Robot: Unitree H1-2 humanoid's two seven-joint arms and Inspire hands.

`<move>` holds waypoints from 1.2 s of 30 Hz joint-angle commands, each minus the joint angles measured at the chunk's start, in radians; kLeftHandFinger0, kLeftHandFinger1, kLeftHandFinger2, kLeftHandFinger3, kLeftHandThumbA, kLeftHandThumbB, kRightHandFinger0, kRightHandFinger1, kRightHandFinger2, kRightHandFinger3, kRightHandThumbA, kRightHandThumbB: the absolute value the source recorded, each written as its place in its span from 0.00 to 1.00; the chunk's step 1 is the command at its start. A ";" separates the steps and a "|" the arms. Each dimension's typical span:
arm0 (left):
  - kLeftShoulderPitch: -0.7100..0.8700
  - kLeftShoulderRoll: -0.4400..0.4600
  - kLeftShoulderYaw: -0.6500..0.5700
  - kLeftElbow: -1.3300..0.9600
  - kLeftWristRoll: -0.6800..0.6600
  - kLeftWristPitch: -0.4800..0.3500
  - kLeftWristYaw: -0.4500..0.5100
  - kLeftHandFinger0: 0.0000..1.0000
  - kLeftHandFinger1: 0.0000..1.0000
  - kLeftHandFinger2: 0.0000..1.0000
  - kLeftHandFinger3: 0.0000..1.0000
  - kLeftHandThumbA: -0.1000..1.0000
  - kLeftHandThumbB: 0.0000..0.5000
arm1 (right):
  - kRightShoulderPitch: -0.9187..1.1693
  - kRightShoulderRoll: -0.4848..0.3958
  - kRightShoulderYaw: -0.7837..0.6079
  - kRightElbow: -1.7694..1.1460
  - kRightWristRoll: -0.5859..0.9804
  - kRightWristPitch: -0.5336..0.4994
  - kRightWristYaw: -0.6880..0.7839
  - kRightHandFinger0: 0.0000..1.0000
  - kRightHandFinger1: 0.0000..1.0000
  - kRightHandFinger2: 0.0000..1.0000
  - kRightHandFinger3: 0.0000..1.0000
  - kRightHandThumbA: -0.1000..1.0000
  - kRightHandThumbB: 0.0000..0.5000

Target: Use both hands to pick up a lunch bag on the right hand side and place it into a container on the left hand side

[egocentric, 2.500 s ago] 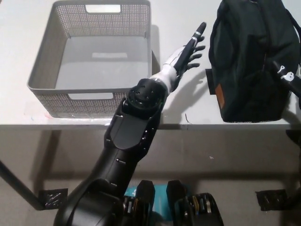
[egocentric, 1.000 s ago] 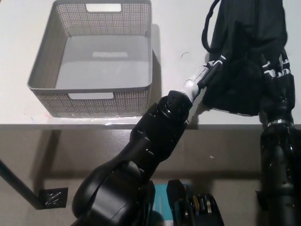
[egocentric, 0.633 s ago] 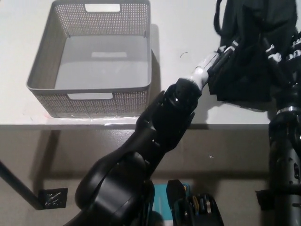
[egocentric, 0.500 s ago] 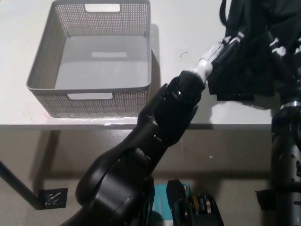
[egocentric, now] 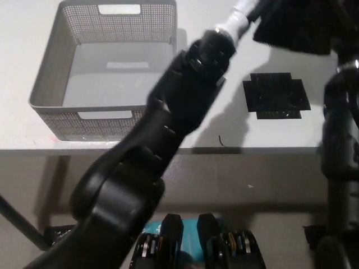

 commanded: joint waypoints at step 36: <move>0.439 0.351 0.369 -1.007 -0.194 0.323 -0.068 1.00 1.00 1.00 1.00 1.00 0.62 | -0.546 0.404 0.358 0.692 -0.251 -0.114 0.107 1.00 1.00 1.00 1.00 1.00 0.25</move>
